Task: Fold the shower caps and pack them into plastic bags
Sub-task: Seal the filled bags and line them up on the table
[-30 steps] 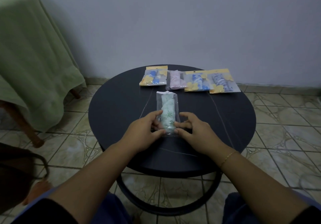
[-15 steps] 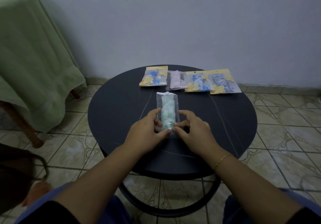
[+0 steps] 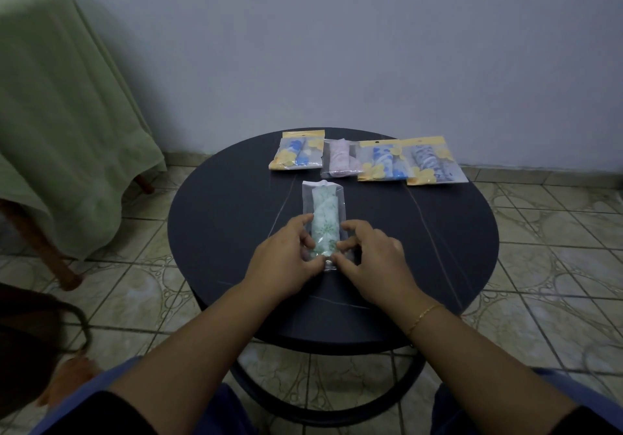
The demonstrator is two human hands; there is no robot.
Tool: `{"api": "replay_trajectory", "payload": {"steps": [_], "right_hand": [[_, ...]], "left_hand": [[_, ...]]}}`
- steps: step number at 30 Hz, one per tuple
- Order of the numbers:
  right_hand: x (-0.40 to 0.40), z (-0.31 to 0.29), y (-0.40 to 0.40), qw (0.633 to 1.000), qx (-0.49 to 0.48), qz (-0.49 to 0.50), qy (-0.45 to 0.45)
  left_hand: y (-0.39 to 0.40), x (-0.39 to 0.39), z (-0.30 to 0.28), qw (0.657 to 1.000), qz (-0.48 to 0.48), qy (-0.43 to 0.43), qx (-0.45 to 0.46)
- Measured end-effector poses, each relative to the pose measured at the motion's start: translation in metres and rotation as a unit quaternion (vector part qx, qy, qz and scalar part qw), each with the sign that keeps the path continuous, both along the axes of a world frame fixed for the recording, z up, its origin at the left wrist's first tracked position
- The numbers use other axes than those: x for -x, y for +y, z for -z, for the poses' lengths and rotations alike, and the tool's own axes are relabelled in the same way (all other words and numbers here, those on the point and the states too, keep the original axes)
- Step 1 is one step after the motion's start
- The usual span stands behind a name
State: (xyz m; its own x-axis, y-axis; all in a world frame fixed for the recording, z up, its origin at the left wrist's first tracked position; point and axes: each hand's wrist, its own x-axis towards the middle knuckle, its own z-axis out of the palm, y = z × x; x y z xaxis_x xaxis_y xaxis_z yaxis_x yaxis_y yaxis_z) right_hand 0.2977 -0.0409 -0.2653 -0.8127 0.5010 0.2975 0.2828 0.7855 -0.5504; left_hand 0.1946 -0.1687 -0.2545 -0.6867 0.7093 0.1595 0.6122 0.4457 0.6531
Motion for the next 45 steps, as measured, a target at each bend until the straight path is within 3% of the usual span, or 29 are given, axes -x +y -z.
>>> {"api": "replay_trajectory", "payload": {"steps": [22, 26, 29, 32, 35, 37, 42, 45], "right_hand": [[-0.002, -0.003, 0.000, 0.999, -0.006, -0.008, -0.037], [-0.003, -0.001, 0.001, 0.999, -0.006, -0.022, -0.026], [-0.003, 0.001, 0.001, 0.999, 0.007, -0.033, -0.029], [-0.002, -0.004, -0.002, 0.991, 0.126, -0.033, 0.021], [-0.002, -0.020, -0.012, 0.938, 0.331, -0.041, 0.097], [0.000, -0.026, -0.013, 0.923, 0.374, -0.027, 0.087], [-0.002, -0.033, -0.002, 0.968, 0.233, 0.080, -0.040], [-0.003, -0.030, 0.008, 0.981, 0.157, 0.096, -0.056]], "left_hand": [[-0.002, 0.005, 0.008, 0.999, 0.013, -0.032, -0.008], [-0.004, 0.006, 0.008, 0.989, -0.072, 0.065, 0.109], [-0.002, 0.003, 0.004, 0.988, -0.089, 0.037, 0.122], [0.002, -0.004, -0.008, 0.993, -0.097, -0.058, 0.020], [0.004, -0.018, -0.018, 0.986, -0.063, -0.118, -0.104], [0.006, -0.024, -0.021, 0.984, -0.040, -0.131, -0.118], [0.016, -0.025, -0.015, 0.993, -0.027, -0.078, -0.085], [0.019, -0.015, -0.018, 0.992, -0.054, -0.058, -0.101]]}}
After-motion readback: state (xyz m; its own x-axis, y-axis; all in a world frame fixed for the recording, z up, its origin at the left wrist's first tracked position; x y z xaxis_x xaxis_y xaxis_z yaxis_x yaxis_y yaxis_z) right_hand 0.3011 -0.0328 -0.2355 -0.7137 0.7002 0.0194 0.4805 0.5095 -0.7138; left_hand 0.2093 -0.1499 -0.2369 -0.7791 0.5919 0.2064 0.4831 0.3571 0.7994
